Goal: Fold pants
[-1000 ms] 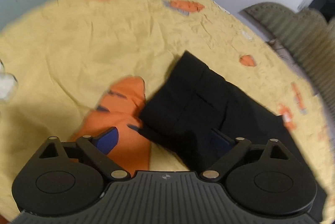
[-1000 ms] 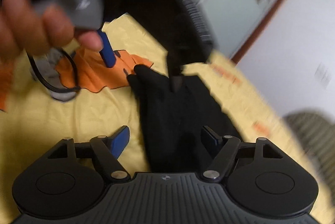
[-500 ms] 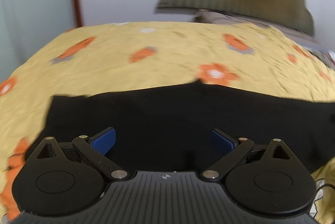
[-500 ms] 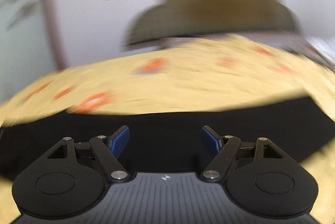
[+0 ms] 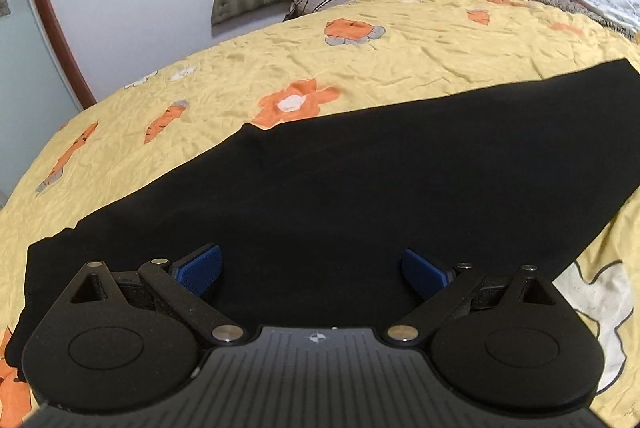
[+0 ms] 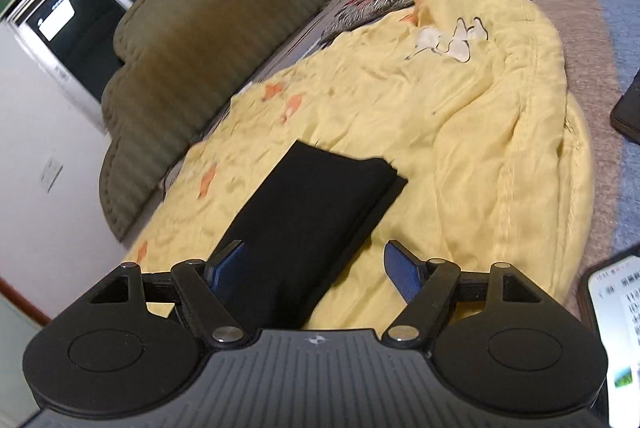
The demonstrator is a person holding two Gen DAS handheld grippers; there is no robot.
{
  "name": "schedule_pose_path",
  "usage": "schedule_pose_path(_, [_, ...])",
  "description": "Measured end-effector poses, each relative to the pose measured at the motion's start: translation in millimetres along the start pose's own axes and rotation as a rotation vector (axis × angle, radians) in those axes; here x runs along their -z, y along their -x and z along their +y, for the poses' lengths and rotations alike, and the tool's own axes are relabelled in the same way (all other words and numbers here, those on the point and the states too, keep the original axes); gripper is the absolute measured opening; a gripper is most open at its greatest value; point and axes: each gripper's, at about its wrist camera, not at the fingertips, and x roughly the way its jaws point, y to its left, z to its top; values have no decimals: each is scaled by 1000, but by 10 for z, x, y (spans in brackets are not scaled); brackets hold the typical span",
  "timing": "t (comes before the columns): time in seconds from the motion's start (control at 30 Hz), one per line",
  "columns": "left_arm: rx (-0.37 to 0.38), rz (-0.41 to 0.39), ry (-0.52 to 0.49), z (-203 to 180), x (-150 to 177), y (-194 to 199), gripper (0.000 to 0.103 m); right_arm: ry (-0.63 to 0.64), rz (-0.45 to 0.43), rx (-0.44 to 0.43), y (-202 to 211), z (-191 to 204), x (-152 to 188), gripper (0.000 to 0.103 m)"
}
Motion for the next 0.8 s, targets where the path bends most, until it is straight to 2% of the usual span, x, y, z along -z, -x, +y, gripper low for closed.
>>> schedule_pose_path(0.13, [-8, 25, 34, 58, 11, -59, 100, -15, -60, -7, -115, 22, -4, 74])
schedule_pose_path(0.2, [-4, 28, 41, 66, -12, -61, 99, -22, -75, 19, -201, 61, -61, 60])
schedule_pose_path(0.27, [-2, 22, 35, 69, -20, -36, 99, -32, -75, 43, -257, 40, -69, 27])
schedule_pose_path(0.37, [-3, 18, 28, 58, -30, -45, 99, -57, -72, 44, -301, -25, -83, 16])
schedule_pose_path(0.47, [12, 19, 42, 61, -59, -48, 99, -3, -90, 41, -265, 57, -103, 12])
schedule_pose_path(0.53, [51, 19, 72, 89, -102, -49, 99, 80, -117, 42, -223, 183, -113, 12])
schedule_pose_path(0.7, [225, 75, 222, 184, -264, -135, 99, 335, -170, 18, -94, 602, -63, 11])
schedule_pose_path(0.8, [361, 111, 352, 223, -340, -224, 99, 405, -172, -2, -60, 733, -23, 11])
